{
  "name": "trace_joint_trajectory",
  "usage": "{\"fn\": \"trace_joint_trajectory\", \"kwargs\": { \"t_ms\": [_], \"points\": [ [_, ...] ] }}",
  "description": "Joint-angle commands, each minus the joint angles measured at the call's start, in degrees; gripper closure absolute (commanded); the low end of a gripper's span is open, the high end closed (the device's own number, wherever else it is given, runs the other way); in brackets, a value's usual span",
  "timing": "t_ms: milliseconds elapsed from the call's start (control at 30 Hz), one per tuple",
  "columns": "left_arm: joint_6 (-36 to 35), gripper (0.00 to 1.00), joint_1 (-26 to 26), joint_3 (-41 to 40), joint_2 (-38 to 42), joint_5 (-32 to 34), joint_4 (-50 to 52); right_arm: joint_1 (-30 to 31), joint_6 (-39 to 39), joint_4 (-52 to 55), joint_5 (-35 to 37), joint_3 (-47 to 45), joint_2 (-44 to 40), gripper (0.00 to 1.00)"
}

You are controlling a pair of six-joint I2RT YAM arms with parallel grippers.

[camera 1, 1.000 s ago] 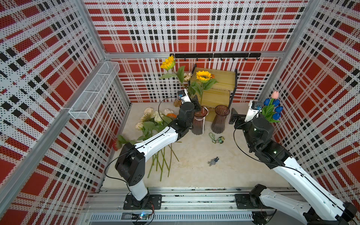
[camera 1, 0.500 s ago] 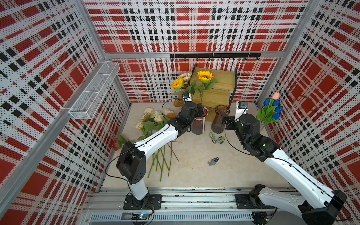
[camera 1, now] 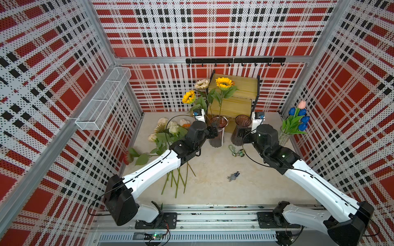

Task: Arrange the flowers in different vases according to their variety
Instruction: Pick up the flower at the center of the board.

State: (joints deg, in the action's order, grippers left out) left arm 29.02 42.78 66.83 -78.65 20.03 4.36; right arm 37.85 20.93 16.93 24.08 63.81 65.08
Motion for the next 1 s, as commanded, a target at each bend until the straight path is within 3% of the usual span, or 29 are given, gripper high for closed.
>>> {"fn": "trace_joint_trajectory", "kwargs": {
  "t_ms": [0,167,367,733,800,967],
  "points": [
    [-1.24,0.23,0.15,-5.16,6.24,2.25,0.28,3.53,1.88,0.52,-1.79,-0.68,1.13,0.00],
    [-1.72,0.23,0.46,-12.70,17.54,5.05,2.23,9.61,5.56,0.65,-3.07,-1.71,4.35,0.00],
    [2.73,0.24,-2.62,-16.00,26.87,10.97,14.05,14.60,13.27,-1.43,-5.70,-3.12,9.50,0.00],
    [8.32,0.27,-27.46,-23.87,32.00,-9.19,21.85,15.42,20.83,-4.78,-16.38,5.27,29.09,0.07],
    [8.50,0.29,-32.26,-24.85,30.93,-13.33,22.16,15.42,22.25,-9.45,-19.05,5.15,32.26,0.13],
    [9.75,0.35,-40.05,-26.80,28.36,-20.91,22.41,15.42,22.87,-4.25,-24.19,17.22,43.94,0.27]
  ]
}}
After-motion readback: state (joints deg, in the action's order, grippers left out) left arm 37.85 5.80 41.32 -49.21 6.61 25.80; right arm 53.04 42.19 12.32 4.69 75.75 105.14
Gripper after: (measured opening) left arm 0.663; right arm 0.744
